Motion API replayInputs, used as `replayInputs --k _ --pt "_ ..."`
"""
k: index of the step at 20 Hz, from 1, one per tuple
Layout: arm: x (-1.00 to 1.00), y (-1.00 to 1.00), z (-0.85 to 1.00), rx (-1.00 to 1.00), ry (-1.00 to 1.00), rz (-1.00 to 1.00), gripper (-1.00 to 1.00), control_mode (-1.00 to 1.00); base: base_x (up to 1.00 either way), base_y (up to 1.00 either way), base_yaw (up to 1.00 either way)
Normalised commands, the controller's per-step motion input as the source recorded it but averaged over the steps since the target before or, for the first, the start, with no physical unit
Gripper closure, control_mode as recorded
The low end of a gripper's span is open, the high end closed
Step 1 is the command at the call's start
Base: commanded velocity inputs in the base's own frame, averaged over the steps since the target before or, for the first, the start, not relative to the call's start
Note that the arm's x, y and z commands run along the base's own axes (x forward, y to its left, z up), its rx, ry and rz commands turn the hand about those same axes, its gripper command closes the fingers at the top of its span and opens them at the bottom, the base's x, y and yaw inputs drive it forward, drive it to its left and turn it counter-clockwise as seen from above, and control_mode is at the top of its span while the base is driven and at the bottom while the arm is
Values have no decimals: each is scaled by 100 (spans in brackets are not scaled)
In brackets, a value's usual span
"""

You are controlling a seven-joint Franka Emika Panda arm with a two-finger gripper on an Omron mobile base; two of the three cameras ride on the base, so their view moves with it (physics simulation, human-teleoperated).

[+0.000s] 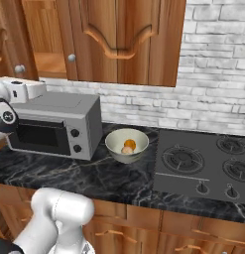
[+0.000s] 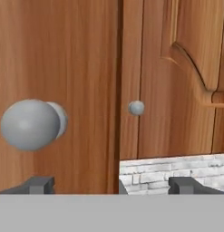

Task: Open the cabinet. Pick the peach and orange from the cabinet and place them into the bowl. Then close the cabinet.

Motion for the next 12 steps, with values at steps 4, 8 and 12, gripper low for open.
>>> replayInputs --k 4,8,12 --pt "100 -18 -29 -1 -5 -39 -100 -100 0 0 0" --pt "100 -24 -41 -1 -7 -33 -100 -100 0 0 0" --pt "100 -68 -62 0 -10 -23 -100 -100 0 0 0"
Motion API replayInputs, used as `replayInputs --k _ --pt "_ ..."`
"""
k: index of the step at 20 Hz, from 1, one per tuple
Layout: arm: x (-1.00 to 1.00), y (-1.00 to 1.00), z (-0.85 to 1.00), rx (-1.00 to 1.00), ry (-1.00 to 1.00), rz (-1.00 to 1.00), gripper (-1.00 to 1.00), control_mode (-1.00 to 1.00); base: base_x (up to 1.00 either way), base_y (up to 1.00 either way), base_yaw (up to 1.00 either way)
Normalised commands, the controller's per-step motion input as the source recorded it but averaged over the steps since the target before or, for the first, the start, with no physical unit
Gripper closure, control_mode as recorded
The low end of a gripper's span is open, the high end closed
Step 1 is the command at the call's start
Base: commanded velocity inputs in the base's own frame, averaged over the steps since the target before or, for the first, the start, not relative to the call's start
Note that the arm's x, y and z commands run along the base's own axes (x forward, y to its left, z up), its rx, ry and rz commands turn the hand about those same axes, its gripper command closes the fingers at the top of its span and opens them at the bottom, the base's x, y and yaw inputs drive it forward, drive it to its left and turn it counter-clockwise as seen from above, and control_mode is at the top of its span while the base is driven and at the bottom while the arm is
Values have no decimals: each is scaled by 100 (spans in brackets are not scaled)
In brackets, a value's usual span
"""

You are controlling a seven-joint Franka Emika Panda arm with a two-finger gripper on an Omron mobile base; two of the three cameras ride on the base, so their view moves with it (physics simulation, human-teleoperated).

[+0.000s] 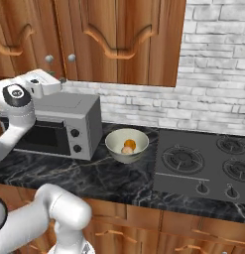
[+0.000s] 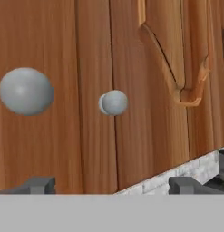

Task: Open the cabinet. Pick the peach and orange from the cabinet and place them into the bowl. Then close the cabinet.

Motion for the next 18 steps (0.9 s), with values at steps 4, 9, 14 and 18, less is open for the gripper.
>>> replayInputs --k 4,9,14,18 --pt "100 -100 -45 5 0 -12 -100 -100 0 0 0" --pt "100 -82 -7 11 4 -17 -100 -100 0 0 0" --pt "100 -74 -14 17 13 -3 -100 -100 0 0 0" --pt "100 -24 -53 -1 10 0 -100 -100 0 0 0"
